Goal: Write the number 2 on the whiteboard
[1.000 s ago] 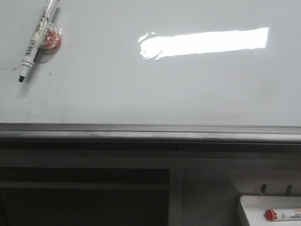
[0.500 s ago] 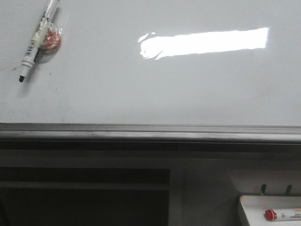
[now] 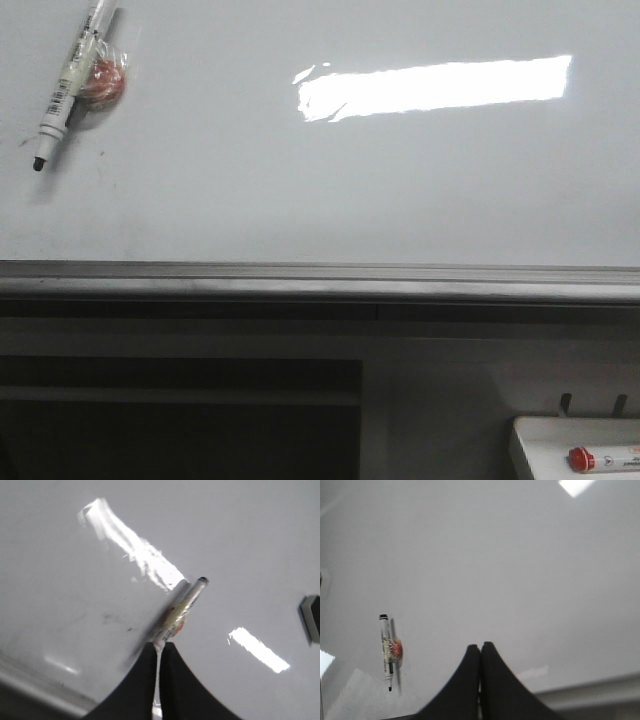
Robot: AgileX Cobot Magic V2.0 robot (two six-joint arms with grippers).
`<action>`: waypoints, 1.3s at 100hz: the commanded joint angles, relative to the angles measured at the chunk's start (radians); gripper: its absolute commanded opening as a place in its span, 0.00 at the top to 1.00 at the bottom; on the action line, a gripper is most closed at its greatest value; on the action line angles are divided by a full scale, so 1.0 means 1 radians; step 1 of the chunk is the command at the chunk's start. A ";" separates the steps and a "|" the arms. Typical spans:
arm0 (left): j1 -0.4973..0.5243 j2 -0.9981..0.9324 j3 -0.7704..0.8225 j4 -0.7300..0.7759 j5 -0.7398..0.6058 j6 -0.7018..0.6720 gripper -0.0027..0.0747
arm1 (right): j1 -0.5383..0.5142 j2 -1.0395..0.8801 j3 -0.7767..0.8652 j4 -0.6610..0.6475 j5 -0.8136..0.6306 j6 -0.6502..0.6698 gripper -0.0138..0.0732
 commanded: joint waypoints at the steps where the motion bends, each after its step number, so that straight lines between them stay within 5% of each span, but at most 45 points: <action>1: -0.003 0.079 -0.168 0.290 0.069 0.035 0.99 | -0.002 0.012 -0.151 -0.063 0.010 -0.180 0.86; 14: -0.003 0.307 -0.351 0.538 0.300 0.035 0.87 | -0.002 0.124 -0.300 -0.100 0.151 -0.309 0.61; 25: -0.003 0.503 -0.455 0.506 0.348 0.035 0.61 | -0.002 0.244 -0.365 -0.108 0.249 -0.314 0.43; 35: -0.003 0.673 -0.508 0.413 0.350 0.035 0.47 | -0.002 0.345 -0.391 -0.108 0.274 -0.314 0.41; 57: -0.084 0.872 -0.607 0.380 0.337 0.179 0.47 | -0.002 0.406 -0.397 -0.108 0.287 -0.314 0.41; 79: -0.207 0.971 -0.634 0.396 0.151 0.192 0.47 | -0.002 0.406 -0.397 -0.111 0.281 -0.314 0.41; 115: -0.214 1.156 -0.636 0.396 0.020 0.192 0.47 | -0.002 0.406 -0.397 -0.112 0.281 -0.314 0.41; 130: -0.214 1.201 -0.636 0.396 -0.012 0.192 0.59 | -0.002 0.406 -0.397 -0.112 0.281 -0.314 0.41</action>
